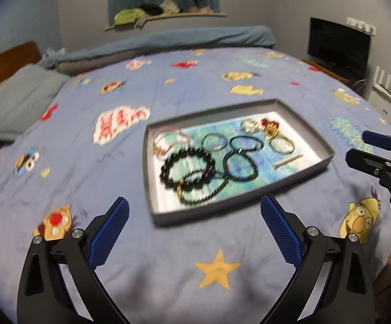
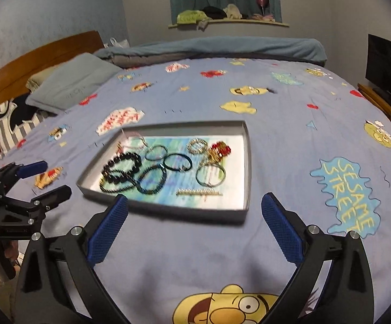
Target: Organize jewelry
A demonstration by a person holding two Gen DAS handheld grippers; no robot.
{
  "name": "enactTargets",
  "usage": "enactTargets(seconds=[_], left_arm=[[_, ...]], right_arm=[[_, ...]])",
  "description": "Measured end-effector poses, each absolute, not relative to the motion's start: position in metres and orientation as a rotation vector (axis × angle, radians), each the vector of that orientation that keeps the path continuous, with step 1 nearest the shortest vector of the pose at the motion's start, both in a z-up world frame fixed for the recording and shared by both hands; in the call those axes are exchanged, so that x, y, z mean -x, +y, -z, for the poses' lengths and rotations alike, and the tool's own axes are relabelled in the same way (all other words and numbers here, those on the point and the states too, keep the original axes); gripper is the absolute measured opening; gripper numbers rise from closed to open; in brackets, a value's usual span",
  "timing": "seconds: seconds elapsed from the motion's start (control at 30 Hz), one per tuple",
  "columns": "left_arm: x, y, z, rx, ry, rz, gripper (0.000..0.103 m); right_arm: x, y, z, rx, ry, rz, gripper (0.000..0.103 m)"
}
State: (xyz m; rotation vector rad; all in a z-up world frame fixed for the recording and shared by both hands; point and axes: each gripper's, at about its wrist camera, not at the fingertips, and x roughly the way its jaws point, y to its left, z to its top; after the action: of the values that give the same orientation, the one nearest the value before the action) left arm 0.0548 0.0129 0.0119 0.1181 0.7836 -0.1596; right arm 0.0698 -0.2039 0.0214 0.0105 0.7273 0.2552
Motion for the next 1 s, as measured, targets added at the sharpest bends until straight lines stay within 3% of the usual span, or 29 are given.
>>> enactTargets(seconds=[0.27,1.0], left_arm=[[-0.066,0.01,0.008,-0.11,0.835,0.075,0.097],[-0.064,0.011,0.008,-0.083,0.765,0.03,0.098]], right_arm=[[-0.072,-0.189,-0.007,0.046,0.754,-0.205,0.097],[-0.079,-0.18,0.009,0.049,0.749,-0.175,0.097]])
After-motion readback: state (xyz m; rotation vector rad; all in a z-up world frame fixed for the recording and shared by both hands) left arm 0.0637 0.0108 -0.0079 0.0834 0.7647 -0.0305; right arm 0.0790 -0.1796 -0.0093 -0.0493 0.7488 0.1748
